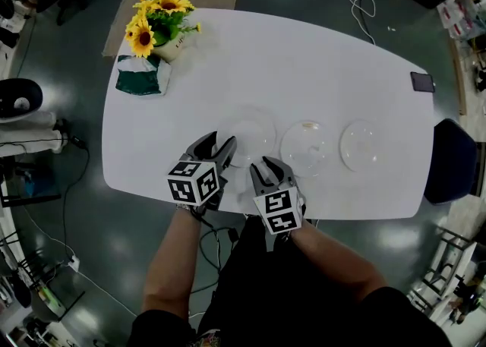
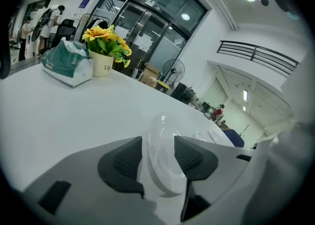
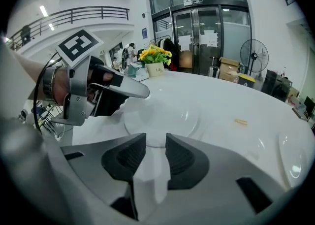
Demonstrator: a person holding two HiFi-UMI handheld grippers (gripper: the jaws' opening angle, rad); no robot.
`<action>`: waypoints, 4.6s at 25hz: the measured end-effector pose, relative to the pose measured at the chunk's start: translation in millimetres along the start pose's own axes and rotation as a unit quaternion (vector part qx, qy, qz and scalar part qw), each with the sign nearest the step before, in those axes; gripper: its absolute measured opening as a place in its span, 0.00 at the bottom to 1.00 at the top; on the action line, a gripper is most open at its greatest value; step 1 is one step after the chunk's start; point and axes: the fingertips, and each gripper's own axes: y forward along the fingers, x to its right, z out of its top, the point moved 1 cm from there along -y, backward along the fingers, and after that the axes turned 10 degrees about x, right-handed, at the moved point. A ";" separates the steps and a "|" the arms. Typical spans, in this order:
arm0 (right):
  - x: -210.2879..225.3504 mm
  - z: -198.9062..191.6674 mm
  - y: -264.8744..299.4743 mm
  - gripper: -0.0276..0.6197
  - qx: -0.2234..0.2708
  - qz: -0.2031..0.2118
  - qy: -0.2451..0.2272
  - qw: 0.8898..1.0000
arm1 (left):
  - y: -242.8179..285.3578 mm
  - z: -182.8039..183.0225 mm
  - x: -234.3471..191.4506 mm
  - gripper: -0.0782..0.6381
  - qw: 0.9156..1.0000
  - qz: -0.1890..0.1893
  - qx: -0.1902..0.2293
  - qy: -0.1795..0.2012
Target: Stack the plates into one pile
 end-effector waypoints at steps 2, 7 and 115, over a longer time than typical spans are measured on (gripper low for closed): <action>0.1 0.2 -0.5 0.25 0.001 0.000 0.002 1.000 | 1.6 -0.3 1.8 0.41 1.000 -0.002 -0.005 -0.001; 0.6 0.1 -0.6 0.25 0.002 0.004 0.005 1.000 | 1.3 -2.7 -0.8 0.28 1.000 0.010 -0.012 -0.003; 263.8 -6.7 -229.4 0.14 0.131 -0.067 0.055 0.988 | 59.4 -71.7 159.6 0.27 0.987 0.159 -0.018 0.021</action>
